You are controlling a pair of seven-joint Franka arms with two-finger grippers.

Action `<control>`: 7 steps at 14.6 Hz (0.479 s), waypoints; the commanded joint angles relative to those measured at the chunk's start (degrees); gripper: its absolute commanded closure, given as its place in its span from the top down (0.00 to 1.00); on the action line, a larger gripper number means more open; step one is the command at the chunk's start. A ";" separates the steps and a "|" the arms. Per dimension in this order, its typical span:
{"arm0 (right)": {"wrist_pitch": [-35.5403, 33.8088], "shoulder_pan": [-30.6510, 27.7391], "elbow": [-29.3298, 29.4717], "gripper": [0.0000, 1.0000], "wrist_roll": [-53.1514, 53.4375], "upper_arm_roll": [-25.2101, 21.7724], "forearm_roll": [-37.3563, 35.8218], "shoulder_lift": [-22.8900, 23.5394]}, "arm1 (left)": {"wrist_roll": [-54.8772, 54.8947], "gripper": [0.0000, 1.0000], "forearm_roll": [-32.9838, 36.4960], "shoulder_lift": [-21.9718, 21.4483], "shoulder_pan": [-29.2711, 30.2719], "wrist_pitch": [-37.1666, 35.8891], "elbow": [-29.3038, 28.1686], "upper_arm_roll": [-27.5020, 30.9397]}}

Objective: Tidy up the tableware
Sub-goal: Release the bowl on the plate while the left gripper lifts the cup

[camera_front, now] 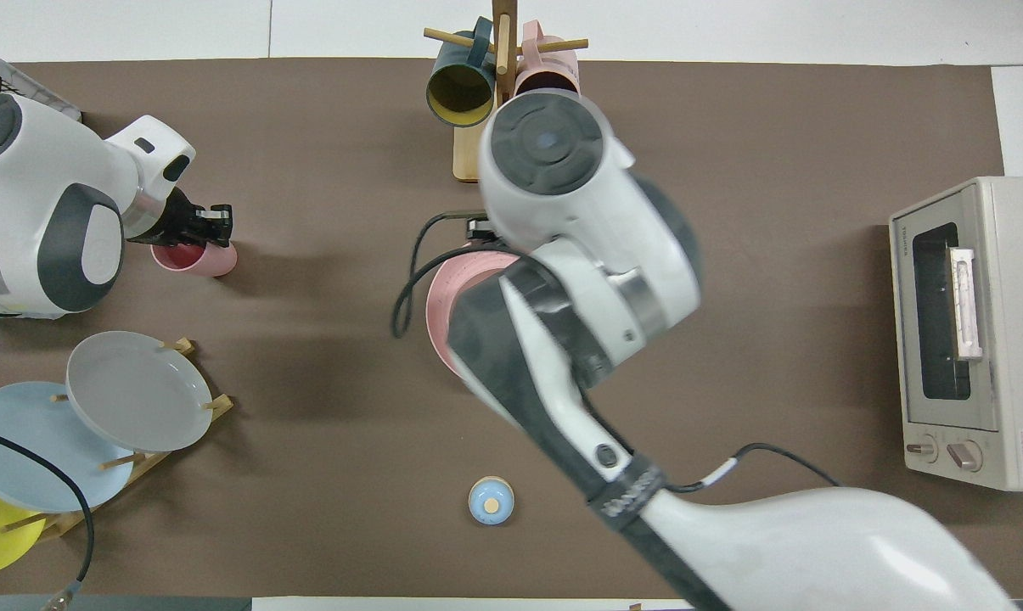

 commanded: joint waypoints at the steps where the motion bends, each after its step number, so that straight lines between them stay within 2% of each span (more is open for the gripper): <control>1: -8.94 -9.63 -3.04 1.00 -13.42 1.10 0.97 -8.86 | 0.91 0.00 1.10 -0.50 0.16 0.99 -0.52 0.19; 3: -13.35 -14.83 -6.62 1.00 -23.53 0.41 1.93 -15.26 | 0.39 0.00 1.01 -0.50 -0.71 -2.77 3.50 0.19; 5: -13.28 -18.95 -15.49 1.00 -25.94 0.14 1.85 -23.35 | -2.58 0.00 0.92 -0.24 -3.68 -12.85 11.92 0.19; 7: -13.81 -21.87 -17.89 1.00 -27.88 0.14 2.03 -24.61 | -9.33 0.00 0.83 2.64 -7.20 -24.18 23.07 0.19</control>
